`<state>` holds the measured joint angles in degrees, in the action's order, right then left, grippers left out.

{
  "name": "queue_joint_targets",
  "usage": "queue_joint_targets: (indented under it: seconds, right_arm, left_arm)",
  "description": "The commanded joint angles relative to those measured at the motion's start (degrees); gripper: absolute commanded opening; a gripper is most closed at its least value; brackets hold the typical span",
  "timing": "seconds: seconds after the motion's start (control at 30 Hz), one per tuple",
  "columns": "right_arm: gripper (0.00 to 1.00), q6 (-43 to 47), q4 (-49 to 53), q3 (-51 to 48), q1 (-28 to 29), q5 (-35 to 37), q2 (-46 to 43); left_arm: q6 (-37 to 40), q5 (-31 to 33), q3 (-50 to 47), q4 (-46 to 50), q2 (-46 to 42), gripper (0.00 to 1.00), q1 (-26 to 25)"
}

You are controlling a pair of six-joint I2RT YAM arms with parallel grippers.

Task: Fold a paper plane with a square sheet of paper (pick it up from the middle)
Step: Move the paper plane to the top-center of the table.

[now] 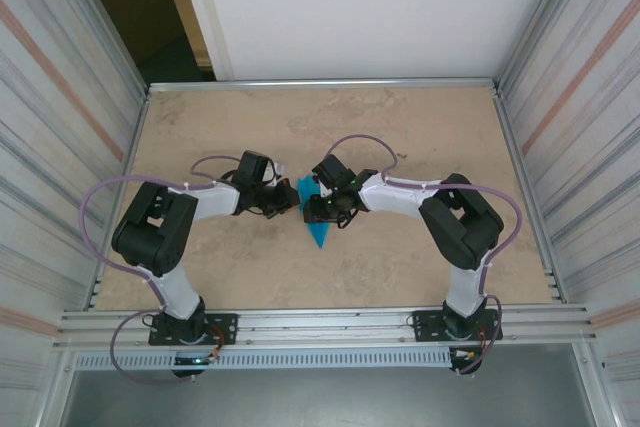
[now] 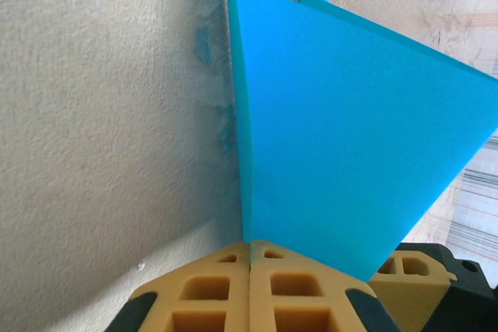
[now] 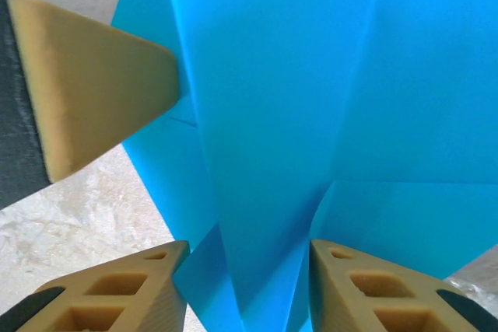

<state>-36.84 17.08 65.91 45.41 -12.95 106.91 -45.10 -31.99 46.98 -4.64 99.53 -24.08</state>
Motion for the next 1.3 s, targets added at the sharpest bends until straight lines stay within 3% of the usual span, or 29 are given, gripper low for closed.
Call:
queue_joint_targets:
  seconds: [0.0,0.17,0.33,0.5,0.73,0.97,1.27]
  right_arm:
    - [0.42,-0.43,2.49,1.59,0.29,1.62,1.23]
    - [0.40,-0.52,2.77,1.94,0.22,1.87,1.52]
    - [0.30,-0.84,3.80,2.40,0.21,3.29,1.57]
    - [0.19,-1.04,5.42,2.78,0.22,5.91,1.55]
    - [0.09,-0.07,9.22,4.80,-0.03,11.03,1.53]
    - [0.07,4.00,12.85,9.97,-6.34,14.15,2.53]
    - [0.08,10.80,17.41,22.87,-14.40,12.14,12.54]
  left_arm:
    - [-0.15,-1.23,-0.20,-0.30,-1.53,0.07,0.08]
    - [-0.09,-1.50,-0.14,-0.12,-1.70,0.08,0.07]
    - [0.17,-1.16,0.15,0.75,-2.48,0.15,0.25]
    - [0.88,0.74,0.10,3.15,-4.74,0.26,1.28]
    - [3.26,6.79,-1.28,10.08,-11.53,0.49,5.18]
    - [7.22,13.52,-1.49,18.76,-17.48,0.68,8.49]
    - [9.33,18.50,-2.33,21.36,-20.33,0.87,8.87]
